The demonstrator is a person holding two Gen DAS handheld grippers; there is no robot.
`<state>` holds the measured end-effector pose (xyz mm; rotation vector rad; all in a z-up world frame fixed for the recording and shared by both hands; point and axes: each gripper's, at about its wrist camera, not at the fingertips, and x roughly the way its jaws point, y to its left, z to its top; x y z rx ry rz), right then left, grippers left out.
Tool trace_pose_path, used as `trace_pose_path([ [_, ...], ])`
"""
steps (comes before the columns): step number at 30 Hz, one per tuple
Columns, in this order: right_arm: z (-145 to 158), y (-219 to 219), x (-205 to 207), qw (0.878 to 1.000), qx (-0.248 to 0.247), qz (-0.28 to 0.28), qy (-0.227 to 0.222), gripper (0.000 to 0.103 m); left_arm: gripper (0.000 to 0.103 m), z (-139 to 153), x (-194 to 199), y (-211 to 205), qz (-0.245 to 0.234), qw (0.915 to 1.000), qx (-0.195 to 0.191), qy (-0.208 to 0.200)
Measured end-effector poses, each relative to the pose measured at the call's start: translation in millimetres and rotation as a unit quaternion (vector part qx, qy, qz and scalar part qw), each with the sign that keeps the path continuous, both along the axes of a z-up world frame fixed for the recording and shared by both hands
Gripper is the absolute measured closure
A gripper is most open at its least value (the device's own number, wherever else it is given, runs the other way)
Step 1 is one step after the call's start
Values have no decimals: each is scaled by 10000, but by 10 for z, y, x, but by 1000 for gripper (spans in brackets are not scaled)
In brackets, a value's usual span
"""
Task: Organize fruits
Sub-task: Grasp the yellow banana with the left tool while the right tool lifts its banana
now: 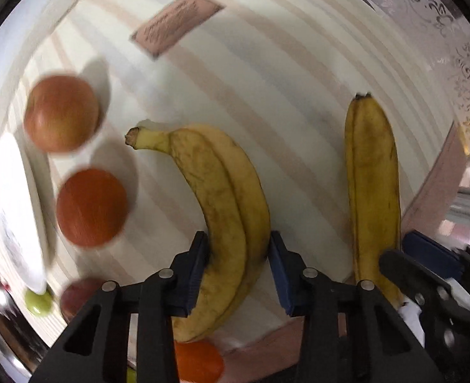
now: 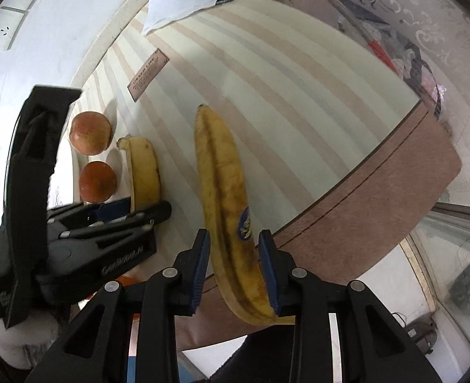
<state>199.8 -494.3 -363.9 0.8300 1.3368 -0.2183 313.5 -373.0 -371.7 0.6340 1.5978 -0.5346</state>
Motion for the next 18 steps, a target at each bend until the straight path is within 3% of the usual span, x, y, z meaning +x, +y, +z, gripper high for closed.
trace_pose_path([
  [6, -164, 93, 132, 9995, 14, 306, 118, 64, 65, -140, -69, 54, 297, 9992, -155, 224],
  [12, -112, 233, 217, 9960, -514, 718, 153, 66, 70, -172, -62, -97, 318, 9990, -247, 185],
  [15, -106, 196, 182, 9970, -489, 575, 153, 66, 71, -173, -75, -94, 398, 9987, -278, 150],
  [18, -98, 113, 81, 9994, -150, 315, 74, 66, 71, -95, -97, -148, 482, 9978, -426, 128],
])
